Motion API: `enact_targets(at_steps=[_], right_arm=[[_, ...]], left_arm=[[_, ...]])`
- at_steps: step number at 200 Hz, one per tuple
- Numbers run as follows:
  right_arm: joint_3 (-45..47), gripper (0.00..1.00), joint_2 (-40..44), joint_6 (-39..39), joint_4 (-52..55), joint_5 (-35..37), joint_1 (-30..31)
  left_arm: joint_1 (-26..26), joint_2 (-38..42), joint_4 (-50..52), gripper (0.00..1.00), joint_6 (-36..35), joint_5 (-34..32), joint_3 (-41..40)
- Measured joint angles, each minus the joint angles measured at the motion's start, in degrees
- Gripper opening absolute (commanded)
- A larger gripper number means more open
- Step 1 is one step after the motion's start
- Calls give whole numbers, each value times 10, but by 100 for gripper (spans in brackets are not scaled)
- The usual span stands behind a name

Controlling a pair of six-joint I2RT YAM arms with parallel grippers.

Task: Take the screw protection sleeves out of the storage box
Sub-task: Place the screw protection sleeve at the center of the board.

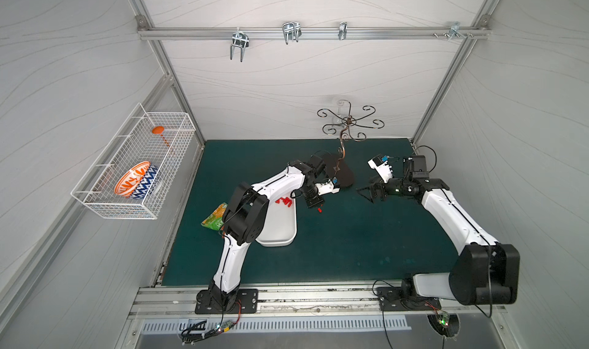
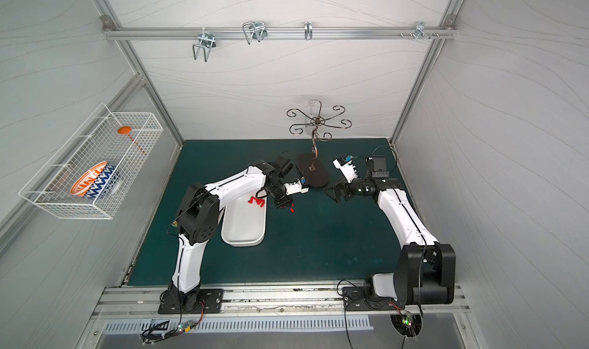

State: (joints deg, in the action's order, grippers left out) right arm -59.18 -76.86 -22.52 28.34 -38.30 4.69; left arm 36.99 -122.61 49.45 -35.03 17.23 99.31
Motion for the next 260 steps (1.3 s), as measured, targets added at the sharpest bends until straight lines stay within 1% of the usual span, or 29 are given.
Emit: enact_targets(at_steps=[30,46,69,99,126,170,191,225,242,260], right_arm=[[0,99,0,4,0,0,-2],[0,99,0,6,-1,-1,-2],[0,99,0,7,-1,-3,-2],[0,99,0,7,-5,-5,-2],[0,99,0,7,-5,-6,-2],[0,99,0,7,-5,-7,-3],[0,99,3,6,-5,-7,-5],[0,99,15,4,-5,-23,-4],[0,99,16,0,-5,-26,11],[0,99,16,-7,-4,-26,49]], left_arm=[[3,-25,-8,7,8,-10,16],[6,-39,-13,12,14,-14,31],[11,-64,-17,15,19,-16,63],[15,-85,-20,23,26,-17,85],[15,-89,-19,28,30,-17,89],[15,-85,-19,31,33,-16,89],[11,-56,-18,33,32,-7,63],[-5,44,-3,36,23,11,-7],[-23,97,2,37,17,19,-43],[-56,153,7,38,10,22,-90]])
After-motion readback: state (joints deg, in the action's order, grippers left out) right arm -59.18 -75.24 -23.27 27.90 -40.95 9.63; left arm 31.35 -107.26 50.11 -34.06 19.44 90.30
